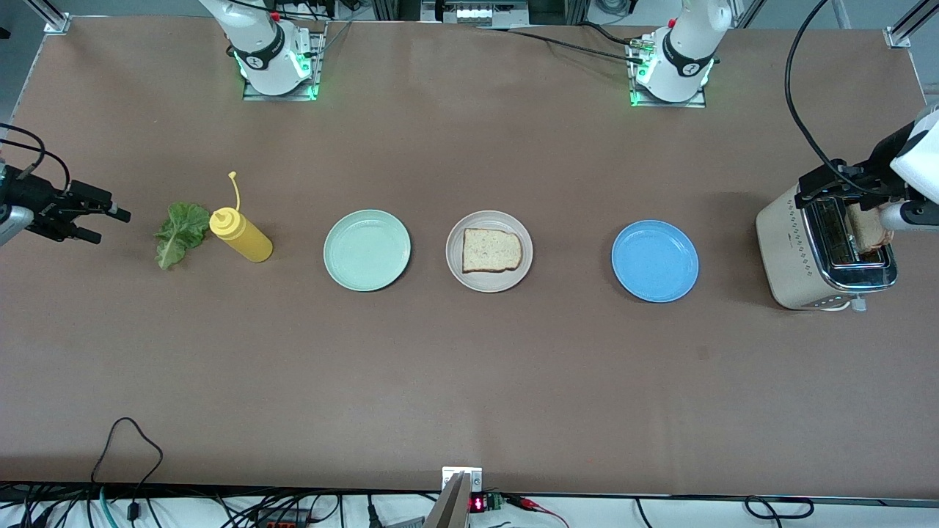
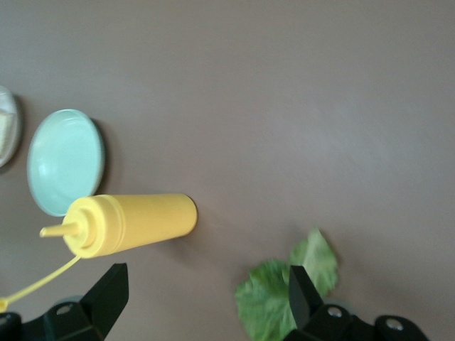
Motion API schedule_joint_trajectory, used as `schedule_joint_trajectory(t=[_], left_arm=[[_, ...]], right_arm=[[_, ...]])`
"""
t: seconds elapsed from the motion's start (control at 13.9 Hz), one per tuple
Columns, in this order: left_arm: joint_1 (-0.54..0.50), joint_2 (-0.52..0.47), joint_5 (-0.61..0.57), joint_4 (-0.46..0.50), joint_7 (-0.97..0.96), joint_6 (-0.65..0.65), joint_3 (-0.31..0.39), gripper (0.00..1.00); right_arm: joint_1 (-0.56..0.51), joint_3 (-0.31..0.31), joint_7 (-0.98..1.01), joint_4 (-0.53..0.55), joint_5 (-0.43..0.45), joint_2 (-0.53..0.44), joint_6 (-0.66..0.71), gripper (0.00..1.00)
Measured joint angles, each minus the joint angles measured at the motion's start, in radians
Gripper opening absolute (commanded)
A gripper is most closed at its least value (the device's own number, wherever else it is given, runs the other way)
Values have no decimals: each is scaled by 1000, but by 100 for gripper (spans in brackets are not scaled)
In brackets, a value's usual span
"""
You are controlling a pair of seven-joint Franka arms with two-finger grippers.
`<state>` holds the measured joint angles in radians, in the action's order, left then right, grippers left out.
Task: Make sandwich in beige plate with both arms
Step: 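Withdraw the right gripper and move it over the green lettuce leaf, then lower the right gripper and grasp the lettuce leaf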
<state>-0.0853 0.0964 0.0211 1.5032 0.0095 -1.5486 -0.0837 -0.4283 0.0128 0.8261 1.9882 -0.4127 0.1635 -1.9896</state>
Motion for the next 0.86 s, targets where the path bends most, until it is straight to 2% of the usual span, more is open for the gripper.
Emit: schedule_joint_trajectory(t=[0.22,0.72,0.86], left_arm=[[0,0,0,0,0,0,0,100],[0,0,0,1,0,0,0,100],[0,0,0,1,0,0,0,100]], right_arm=[[23,29,-217,-16,130,-4,-9,100],[111,35,-669,-22,388,17,-18,100],[143,36,-834,-22,438,38,-18,100]])
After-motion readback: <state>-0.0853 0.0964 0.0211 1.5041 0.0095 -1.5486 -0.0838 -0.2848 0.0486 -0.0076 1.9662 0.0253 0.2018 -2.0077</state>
